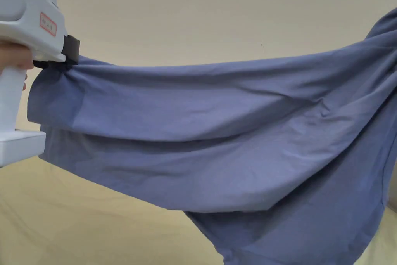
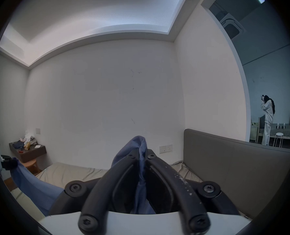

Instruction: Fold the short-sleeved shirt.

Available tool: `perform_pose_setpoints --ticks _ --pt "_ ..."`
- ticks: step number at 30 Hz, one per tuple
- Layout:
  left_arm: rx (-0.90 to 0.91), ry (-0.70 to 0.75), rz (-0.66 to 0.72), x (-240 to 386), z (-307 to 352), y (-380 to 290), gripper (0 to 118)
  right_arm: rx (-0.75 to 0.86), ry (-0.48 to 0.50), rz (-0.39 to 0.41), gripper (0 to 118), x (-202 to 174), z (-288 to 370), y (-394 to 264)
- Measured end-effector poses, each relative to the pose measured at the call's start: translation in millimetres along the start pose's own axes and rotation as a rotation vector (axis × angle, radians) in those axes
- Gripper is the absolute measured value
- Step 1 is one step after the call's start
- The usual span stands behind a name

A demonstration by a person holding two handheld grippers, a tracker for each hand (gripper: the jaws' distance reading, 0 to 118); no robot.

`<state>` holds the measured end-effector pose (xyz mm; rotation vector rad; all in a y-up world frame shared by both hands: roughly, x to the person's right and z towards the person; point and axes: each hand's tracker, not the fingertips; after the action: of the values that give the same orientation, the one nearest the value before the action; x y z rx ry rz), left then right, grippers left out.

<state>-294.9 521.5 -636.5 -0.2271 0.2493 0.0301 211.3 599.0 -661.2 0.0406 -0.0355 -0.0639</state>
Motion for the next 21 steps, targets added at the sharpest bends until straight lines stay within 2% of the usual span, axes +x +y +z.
perform_pose_setpoints --ticks 5,9,14,16,18,21 --pt "0.029 0.026 -0.005 22 -32 4 6 0.068 -0.001 -0.062 8 -3 -20 -5" --pt "0.014 -0.03 0.011 29 -61 -33 6 0.056 0.034 -0.086 8 3 -29 -38" --pt "-0.148 -0.134 0.071 29 -86 -131 6 -0.105 0.101 0.001 8 14 -22 -117" --pt "-0.282 -0.146 0.043 29 -90 -179 5 -0.177 0.132 0.028 8 20 -9 -153" --pt "-0.373 -0.162 0.002 29 -87 -222 5 -0.239 0.167 0.019 8 28 10 -191" --pt "-0.511 -0.171 -0.022 26 -72 -289 5 -0.361 0.207 -0.054 8 42 45 -247"
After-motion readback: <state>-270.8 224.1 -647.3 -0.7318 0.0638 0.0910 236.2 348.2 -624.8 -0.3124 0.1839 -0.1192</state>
